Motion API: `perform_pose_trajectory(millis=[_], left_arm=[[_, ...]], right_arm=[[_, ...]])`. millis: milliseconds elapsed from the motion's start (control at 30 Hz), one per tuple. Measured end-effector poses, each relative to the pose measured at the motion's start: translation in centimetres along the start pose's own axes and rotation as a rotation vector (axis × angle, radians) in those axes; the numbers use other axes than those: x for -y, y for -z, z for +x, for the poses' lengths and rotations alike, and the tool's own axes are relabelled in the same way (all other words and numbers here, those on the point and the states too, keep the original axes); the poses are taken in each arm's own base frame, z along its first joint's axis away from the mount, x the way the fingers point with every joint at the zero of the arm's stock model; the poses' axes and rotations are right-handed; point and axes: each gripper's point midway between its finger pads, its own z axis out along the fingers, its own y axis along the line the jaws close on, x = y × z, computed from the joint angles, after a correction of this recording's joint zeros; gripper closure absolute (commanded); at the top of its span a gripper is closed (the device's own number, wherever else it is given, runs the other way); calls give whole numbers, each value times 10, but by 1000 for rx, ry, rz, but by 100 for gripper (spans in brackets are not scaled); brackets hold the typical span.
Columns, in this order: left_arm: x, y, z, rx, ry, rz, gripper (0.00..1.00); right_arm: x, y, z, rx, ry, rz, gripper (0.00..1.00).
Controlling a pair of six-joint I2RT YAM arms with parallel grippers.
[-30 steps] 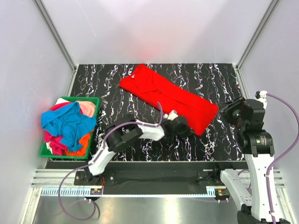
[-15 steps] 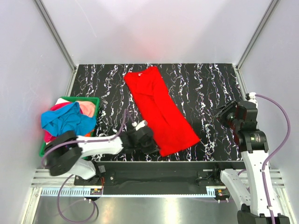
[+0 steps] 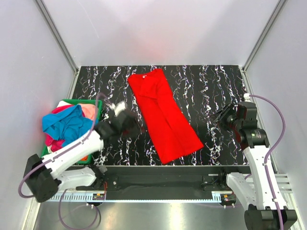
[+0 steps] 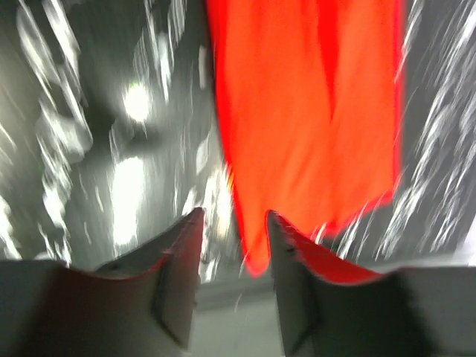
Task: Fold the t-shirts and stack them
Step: Fold the tshirt
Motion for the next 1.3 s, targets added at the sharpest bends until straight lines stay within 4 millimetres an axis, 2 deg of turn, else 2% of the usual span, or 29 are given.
perform_pose_trajectory(millis=[67, 133, 167, 233, 433, 533, 633, 733, 800, 933, 1300], left_arm=[[10, -4, -53, 93, 15, -5, 68], [15, -16, -94, 142, 10, -34, 77], [21, -26, -115, 160, 4, -44, 78], [32, -51, -146, 162, -26, -67, 80], [58, -136, -205, 166, -144, -134, 81], [58, -174, -224, 156, -179, -163, 78], [50, -202, -237, 144, -181, -194, 78], [39, -224, -238, 125, -168, -222, 78], [26, -238, -231, 93, -153, -251, 78], [15, -265, -216, 34, -136, -276, 78], [72, -305, -224, 18, -72, -57, 72]], right_arm=[[-4, 0, -1, 0, 4, -19, 61], [-7, -1, -1, 2, 10, -41, 61], [-8, -2, 0, 0, 13, -53, 61], [-8, -5, 2, -5, 18, -65, 61], [-7, -18, 9, -47, 16, -75, 61], [-7, -23, 8, -49, 16, -77, 61], [-7, -26, 7, -42, 16, -79, 61], [-5, -32, 5, -33, 12, -77, 61], [-4, -36, 5, -33, 5, -71, 61], [-4, -45, 2, -34, -6, -67, 61], [-3, -56, 0, -34, -2, -69, 61]])
